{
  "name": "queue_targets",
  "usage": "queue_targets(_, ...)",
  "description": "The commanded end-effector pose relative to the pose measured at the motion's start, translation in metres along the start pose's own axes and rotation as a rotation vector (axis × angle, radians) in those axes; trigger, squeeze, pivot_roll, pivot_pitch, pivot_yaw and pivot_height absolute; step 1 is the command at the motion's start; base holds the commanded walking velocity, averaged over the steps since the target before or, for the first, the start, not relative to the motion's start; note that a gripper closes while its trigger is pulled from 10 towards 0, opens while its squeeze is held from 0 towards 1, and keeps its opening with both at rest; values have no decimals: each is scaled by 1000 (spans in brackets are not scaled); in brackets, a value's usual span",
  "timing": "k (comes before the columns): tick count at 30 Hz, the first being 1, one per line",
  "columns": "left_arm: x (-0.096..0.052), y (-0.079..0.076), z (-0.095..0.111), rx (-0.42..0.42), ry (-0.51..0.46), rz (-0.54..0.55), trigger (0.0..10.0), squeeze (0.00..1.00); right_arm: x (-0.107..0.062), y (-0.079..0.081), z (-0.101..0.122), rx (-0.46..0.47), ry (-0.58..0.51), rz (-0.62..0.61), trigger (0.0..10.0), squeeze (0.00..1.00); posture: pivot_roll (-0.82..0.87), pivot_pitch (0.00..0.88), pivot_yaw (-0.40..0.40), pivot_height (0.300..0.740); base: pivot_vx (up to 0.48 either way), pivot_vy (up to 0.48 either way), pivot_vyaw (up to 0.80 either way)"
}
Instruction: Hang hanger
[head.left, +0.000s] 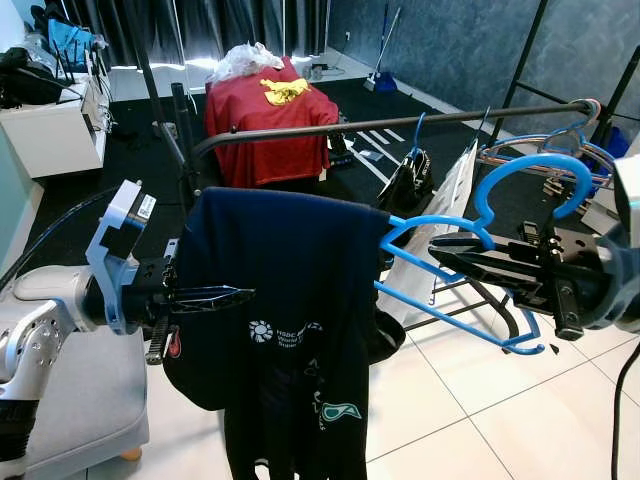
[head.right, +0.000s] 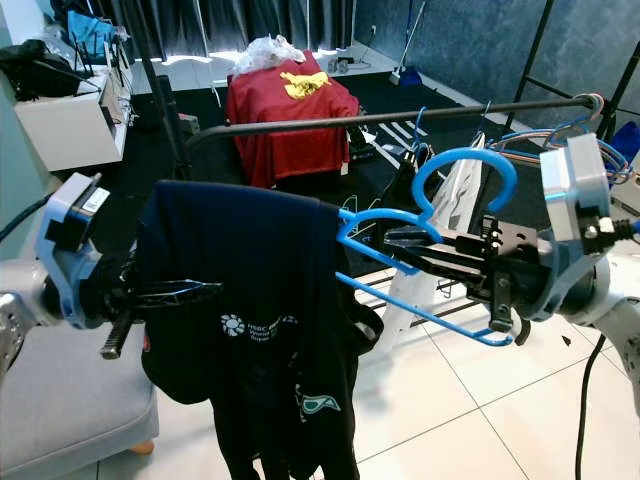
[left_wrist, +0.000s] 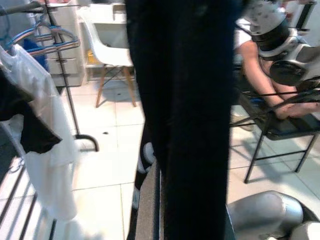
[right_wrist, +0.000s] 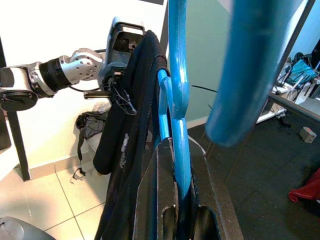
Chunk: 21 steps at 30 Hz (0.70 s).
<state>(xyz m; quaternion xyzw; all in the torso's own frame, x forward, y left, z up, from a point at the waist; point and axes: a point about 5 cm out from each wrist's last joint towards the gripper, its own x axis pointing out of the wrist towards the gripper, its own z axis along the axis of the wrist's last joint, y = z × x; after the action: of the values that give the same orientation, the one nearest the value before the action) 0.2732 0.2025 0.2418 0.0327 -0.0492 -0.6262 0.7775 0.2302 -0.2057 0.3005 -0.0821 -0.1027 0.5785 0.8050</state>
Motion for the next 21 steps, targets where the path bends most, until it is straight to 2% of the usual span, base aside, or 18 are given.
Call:
queue_targets(1,-6,18,1,46,-19,163,0,0,-1,2,2,-10,7,-10,0,0,119,0,1,740,0,0,0)
queue_targets(2,-19,37,3,67,-37,339,0,0,-5,1,-9,17,49,-48,0,0,118,0,1,740,0,0,0)
queue_targets(3,-19,37,3,67,-37,339,0,0,-5,1,-9,17,49,-48,0,0,118,0,1,740,0,0,0)
queue_targets(5,-45,58,9,77,-88,584,0,0,-16,1,-26,68,115,-119,0,0,112,0,3,740,0,0,0)
queue_targets(6,-45,58,9,77,-88,584,0,0,-16,1,-26,68,115,-119,0,0,112,0,3,740,0,0,0)
queue_targets(7,-58,62,11,66,-115,654,0,0,-22,1,-34,91,140,-158,0,0,109,0,5,740,0,0,0)
queue_targets(10,-84,65,8,36,-149,772,0,0,-36,4,-51,144,199,-237,0,0,108,0,7,740,0,0,0)
queue_targets(13,-91,66,6,24,-160,802,0,0,-41,5,-58,168,229,-265,0,0,107,0,6,740,0,0,0)
queue_targets(14,-97,66,3,8,-172,839,0,0,-47,6,-67,191,275,-299,0,0,105,0,6,740,0,0,0)
queue_targets(15,-97,66,3,8,-172,839,0,0,-47,6,-67,191,275,-299,0,0,105,0,6,740,0,0,0)
queue_targets(17,-105,66,-9,-39,-174,907,0,0,-57,6,-87,225,353,-376,0,0,102,0,5,740,0,0,0)
queue_targets(18,-105,66,-9,-39,-174,907,0,0,-57,6,-87,225,353,-376,0,0,102,0,5,740,0,0,0)
queue_targets(19,-104,66,-22,-75,-137,934,0,0,-60,5,-98,236,370,-446,9569,0,100,0,3,740,0,0,0)
queue_targets(20,-104,66,-22,-75,-137,934,0,0,-60,5,-98,236,370,-446,9569,0,100,0,3,740,0,0,0)
queue_targets(21,-97,63,-43,-127,-71,949,3255,0,-65,2,-119,305,396,-562,10000,0,105,0,1,740,0,0,0)
